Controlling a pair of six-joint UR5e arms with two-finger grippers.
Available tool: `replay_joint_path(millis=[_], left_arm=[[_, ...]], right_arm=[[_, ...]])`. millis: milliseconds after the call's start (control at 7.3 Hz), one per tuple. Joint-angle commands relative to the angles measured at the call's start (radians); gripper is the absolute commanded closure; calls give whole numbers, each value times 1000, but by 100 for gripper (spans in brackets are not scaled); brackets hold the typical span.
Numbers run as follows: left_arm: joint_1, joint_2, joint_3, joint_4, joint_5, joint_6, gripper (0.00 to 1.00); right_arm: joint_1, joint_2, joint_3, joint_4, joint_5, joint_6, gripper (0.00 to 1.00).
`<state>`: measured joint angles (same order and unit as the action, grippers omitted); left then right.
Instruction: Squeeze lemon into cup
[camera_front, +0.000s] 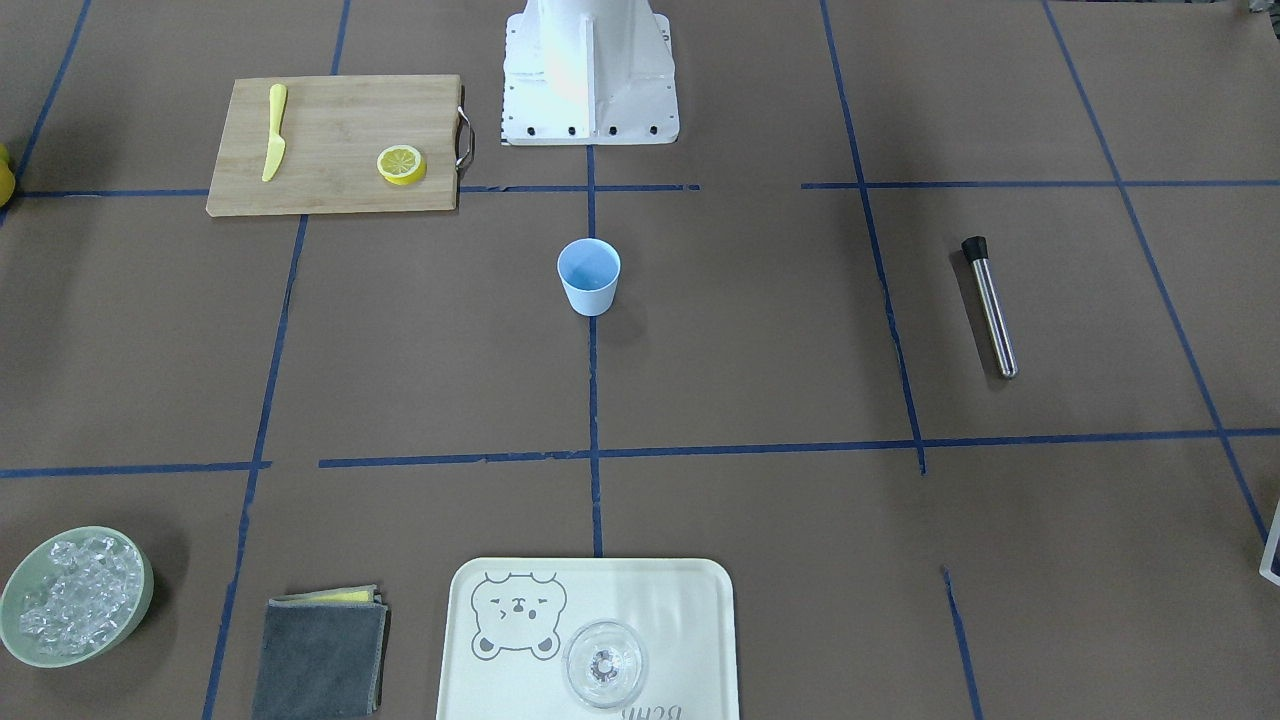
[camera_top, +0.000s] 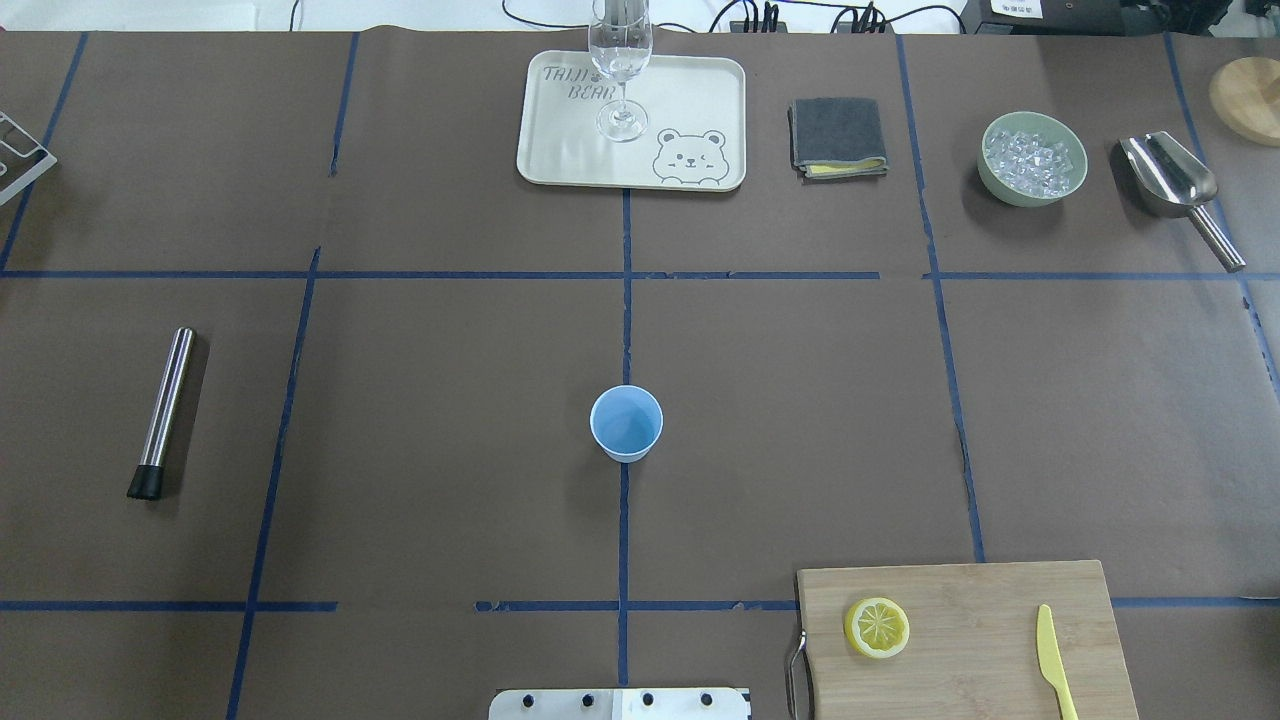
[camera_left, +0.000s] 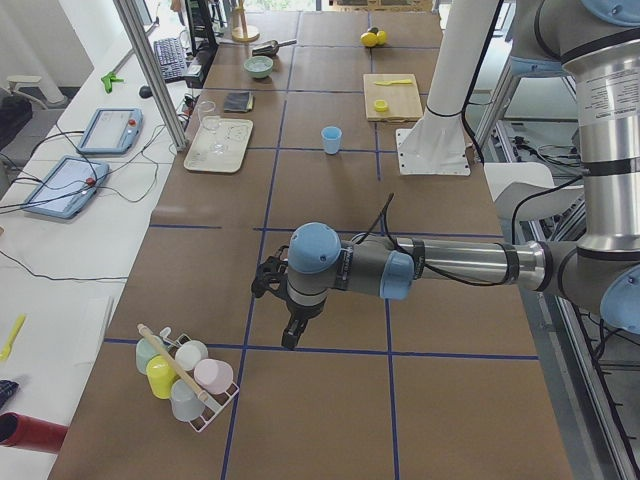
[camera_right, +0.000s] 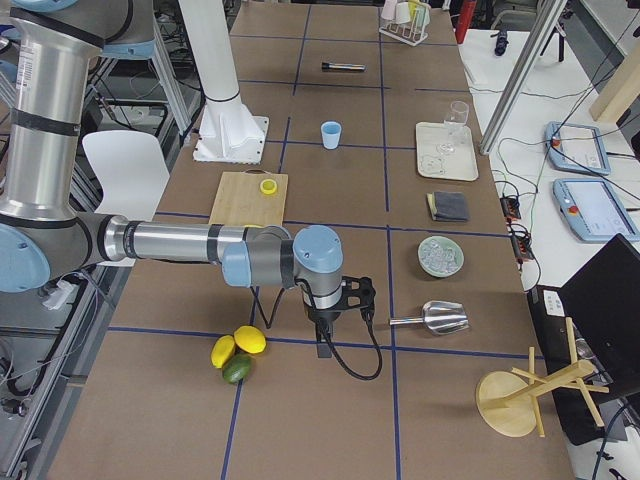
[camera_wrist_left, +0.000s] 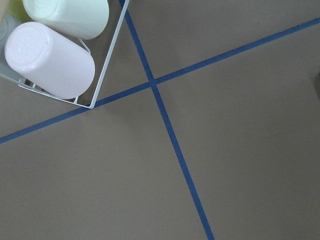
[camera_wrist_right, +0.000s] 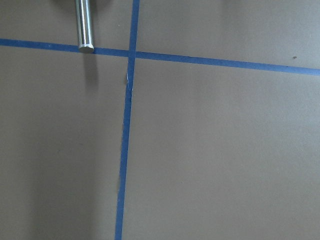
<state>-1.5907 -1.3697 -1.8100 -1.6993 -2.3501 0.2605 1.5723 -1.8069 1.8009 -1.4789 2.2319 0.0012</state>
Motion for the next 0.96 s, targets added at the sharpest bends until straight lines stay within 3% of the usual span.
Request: replay_joint_path(millis=[0,411,685,822], left_arm=[[0,-2,-14,-2,-2,2,0],[0,-29,-8,-22,3,-3,0],[1,-40,9,-34,2,-9,0],[0,-40,12,-33,2,-9,0]], right_arm=[[0,0,0,0,0,0,0],[-8,11,6,3,2,8,0],[-40,21,15,172,8,16,0],[-52,21,14,266,64,28,0]])
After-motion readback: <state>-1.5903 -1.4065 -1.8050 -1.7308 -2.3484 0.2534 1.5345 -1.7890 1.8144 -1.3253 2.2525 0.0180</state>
